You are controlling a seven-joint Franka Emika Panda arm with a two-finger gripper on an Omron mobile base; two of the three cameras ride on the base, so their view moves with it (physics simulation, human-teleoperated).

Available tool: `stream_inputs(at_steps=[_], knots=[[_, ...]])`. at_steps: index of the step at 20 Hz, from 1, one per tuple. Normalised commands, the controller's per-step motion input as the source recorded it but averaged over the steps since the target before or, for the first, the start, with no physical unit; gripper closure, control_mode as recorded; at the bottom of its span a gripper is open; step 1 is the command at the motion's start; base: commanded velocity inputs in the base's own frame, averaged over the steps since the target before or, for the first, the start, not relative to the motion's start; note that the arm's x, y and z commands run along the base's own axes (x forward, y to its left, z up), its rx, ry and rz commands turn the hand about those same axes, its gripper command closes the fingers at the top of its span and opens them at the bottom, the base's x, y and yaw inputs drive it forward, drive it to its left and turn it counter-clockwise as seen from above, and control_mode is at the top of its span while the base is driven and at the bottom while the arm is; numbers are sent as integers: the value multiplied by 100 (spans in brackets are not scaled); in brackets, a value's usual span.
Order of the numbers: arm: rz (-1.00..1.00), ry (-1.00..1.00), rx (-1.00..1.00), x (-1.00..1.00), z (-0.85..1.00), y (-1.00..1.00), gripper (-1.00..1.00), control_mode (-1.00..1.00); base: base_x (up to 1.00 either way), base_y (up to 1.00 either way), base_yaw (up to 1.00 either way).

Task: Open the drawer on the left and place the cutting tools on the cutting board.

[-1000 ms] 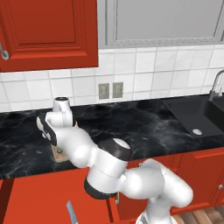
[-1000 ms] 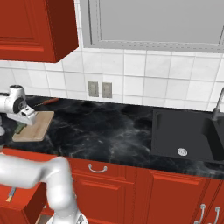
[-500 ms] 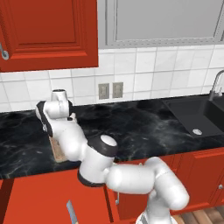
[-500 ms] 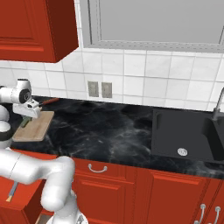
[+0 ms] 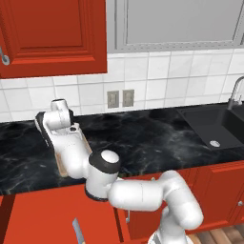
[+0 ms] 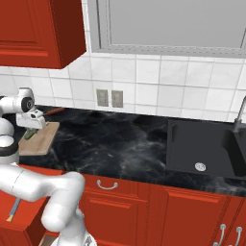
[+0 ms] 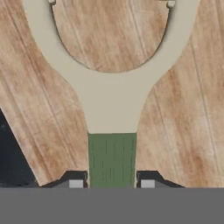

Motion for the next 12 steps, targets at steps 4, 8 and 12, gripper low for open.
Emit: stream_inputs(at_steps=[4, 8, 12], knots=[[0, -5, 4, -38, 13, -2, -100, -100, 0, 0, 0], [4, -6, 1, -87, 0, -11, -100, -100, 0, 0, 0], [19, -19, 0, -100, -3, -34, -100, -100, 0, 0, 0]])
